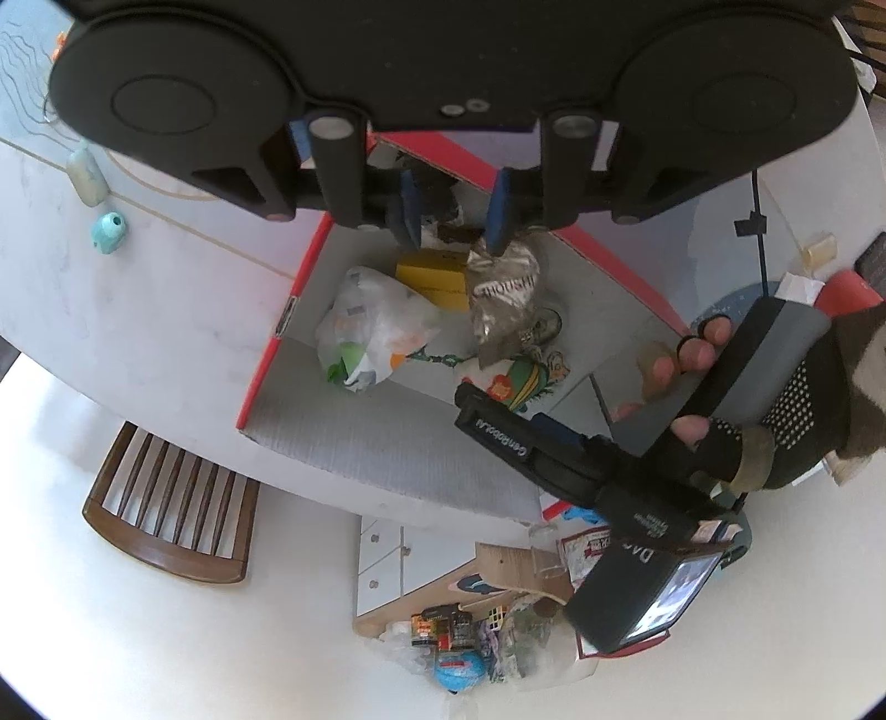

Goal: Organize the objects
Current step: 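Open both grippers to release the pouch and keychain inside the box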

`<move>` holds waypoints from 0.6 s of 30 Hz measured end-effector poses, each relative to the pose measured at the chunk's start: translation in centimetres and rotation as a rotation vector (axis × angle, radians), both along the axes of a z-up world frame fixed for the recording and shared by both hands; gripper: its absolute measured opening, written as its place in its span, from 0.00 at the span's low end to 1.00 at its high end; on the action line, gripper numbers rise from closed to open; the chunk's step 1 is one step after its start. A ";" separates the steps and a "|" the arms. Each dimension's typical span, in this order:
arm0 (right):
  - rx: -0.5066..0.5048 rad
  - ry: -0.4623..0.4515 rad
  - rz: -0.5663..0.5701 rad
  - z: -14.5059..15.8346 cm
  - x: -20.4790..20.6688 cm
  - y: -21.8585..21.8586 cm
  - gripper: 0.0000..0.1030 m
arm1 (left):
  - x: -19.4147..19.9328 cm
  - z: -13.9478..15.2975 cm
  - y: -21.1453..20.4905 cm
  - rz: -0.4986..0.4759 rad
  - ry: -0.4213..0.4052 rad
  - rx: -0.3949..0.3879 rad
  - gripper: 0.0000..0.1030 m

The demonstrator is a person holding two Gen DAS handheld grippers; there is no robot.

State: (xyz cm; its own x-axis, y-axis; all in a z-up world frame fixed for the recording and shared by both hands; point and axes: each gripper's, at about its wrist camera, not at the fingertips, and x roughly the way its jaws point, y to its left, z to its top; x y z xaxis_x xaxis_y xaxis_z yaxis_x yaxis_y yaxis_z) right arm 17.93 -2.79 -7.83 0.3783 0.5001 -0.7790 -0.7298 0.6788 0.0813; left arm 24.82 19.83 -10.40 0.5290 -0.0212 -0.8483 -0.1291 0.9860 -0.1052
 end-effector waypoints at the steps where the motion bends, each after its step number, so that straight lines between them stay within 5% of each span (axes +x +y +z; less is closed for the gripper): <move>1: 0.005 0.001 -0.005 0.1 0.0 -0.1 0.26 | -0.3 0.3 0.0 -0.004 -0.008 -0.001 0.68; 14: 0.081 -0.025 -0.096 2.6 -1.7 -3.4 0.49 | -4.4 5.0 -1.6 -0.028 -0.160 0.030 0.68; 18: 0.115 -0.031 -0.120 3.4 -2.2 -4.9 0.58 | -5.7 6.4 -3.0 -0.057 -0.201 0.041 0.78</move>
State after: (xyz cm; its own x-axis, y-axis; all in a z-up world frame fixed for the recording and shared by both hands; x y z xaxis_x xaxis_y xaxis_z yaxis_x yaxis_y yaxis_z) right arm 15.76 -7.65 -4.41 0.4638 0.5349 -0.7062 -0.6475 0.7488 0.1419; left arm 19.13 16.80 -3.95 0.6870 -0.0234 -0.7263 -0.0532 0.9952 -0.0825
